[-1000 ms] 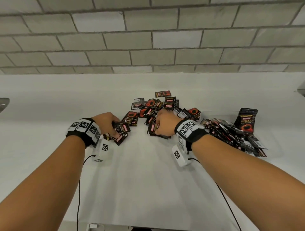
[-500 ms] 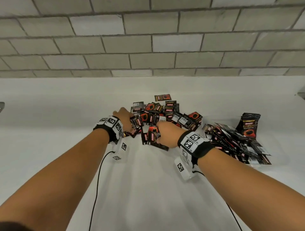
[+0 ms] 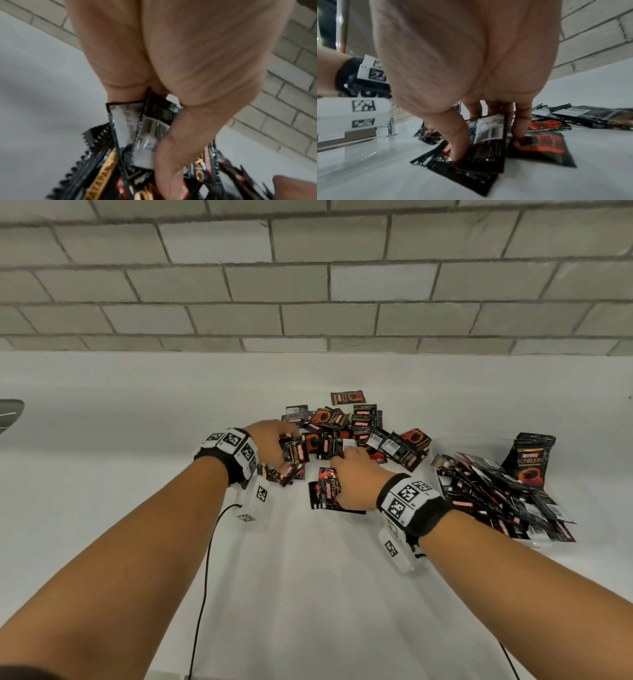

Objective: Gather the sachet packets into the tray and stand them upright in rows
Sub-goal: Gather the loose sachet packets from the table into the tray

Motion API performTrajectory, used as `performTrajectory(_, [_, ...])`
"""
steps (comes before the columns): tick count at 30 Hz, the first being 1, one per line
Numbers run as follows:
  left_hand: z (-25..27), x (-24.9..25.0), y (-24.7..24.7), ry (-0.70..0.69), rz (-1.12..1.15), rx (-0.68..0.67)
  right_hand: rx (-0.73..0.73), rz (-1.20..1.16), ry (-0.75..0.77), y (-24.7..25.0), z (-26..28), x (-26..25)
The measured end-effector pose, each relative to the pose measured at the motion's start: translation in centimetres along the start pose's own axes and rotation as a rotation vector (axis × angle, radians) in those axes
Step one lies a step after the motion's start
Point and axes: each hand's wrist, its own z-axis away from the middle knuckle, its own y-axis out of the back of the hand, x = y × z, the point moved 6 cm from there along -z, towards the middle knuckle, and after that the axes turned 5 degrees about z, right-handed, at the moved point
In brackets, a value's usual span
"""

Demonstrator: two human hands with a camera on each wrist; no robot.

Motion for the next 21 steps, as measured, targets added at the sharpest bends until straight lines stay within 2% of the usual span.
performTrajectory(4, [-0.1,2.6,3.4,-0.083,0.249,0.138,0.069,-0.008,0.058,0.0,0.7,0.1])
performTrajectory(9, [-1.8,5.8,1.9,-0.010,0.138,0.114,0.096,-0.024,0.089,-0.3,1.8,-0.6])
performTrajectory(14, [-3.1,6.7,-1.4,0.032,0.018,0.092,0.036,-0.021,0.074,-0.5,2.8,-1.2])
performTrajectory(21, [-3.0,7.6,-2.1,0.008,-0.147,0.099,0.103,0.018,0.199,-0.2,4.6,-1.9])
